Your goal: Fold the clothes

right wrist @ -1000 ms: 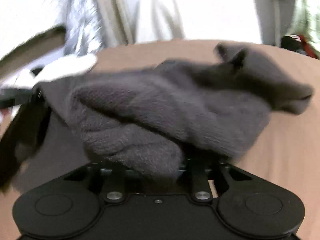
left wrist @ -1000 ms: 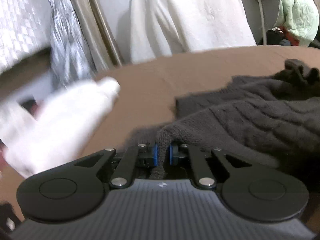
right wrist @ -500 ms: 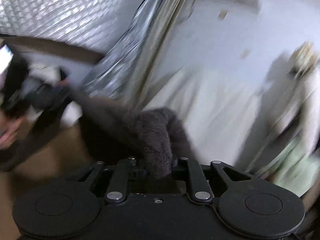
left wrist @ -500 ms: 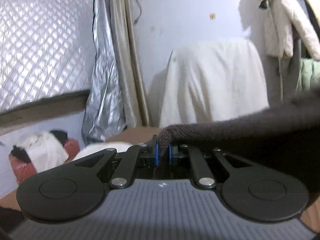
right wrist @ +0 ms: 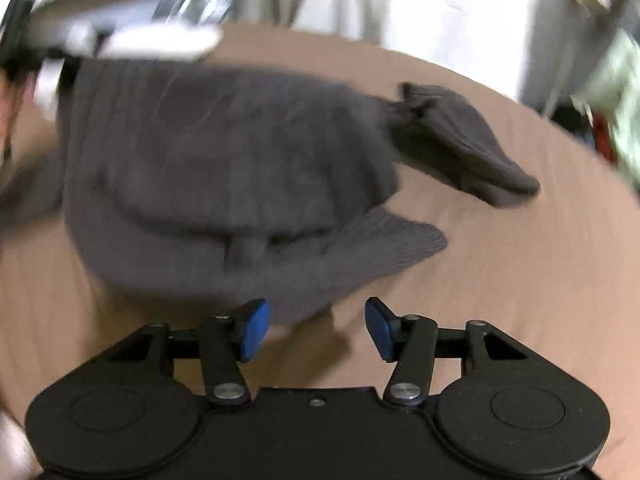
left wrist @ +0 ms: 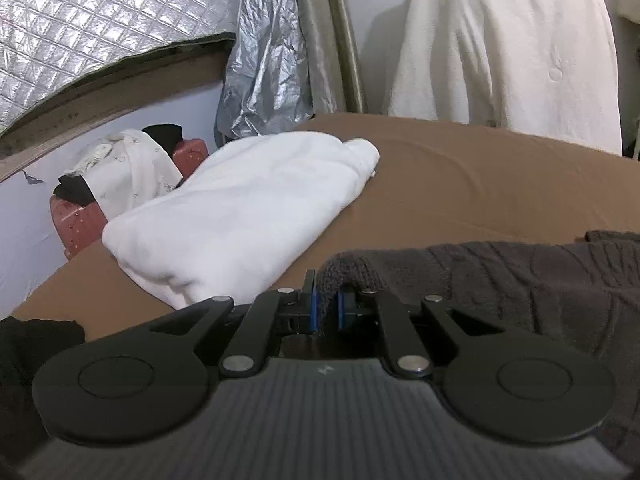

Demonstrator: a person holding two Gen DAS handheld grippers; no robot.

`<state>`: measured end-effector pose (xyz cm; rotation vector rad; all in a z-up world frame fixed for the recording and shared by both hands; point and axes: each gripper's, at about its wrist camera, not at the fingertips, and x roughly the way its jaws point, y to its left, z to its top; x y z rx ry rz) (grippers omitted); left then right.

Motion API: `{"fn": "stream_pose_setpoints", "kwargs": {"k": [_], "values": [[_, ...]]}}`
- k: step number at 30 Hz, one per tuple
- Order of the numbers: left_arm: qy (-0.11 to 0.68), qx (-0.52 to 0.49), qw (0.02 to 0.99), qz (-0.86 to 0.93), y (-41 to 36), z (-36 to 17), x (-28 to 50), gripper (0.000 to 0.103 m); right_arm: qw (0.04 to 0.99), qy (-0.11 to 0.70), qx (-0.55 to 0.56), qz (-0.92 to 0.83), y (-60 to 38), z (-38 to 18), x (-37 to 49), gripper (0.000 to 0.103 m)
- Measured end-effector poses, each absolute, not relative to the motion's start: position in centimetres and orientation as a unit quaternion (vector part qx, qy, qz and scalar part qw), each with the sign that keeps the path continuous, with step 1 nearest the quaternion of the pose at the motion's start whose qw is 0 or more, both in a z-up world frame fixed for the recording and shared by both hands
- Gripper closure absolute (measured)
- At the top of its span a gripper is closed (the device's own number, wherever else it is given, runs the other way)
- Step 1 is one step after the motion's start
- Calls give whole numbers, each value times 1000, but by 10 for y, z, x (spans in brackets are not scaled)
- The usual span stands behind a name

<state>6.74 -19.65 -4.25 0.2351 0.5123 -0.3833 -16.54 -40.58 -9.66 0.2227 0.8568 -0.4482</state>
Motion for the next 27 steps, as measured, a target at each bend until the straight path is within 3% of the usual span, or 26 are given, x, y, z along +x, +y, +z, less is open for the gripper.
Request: {"fn": "stream_pose_setpoints", "kwargs": {"k": [8,17,27], "values": [[166,118,968,-146,-184,-16,58,94,865,377,221,-246,-432,-118,-199,43],[287,108,940,-148,-175,-37,85,93,849,401,221,-263,-445,-146,-197,43],[306,125,933,-146,-178,-49,87,92,854,369,267,-252,-462,-151,-186,37]]}}
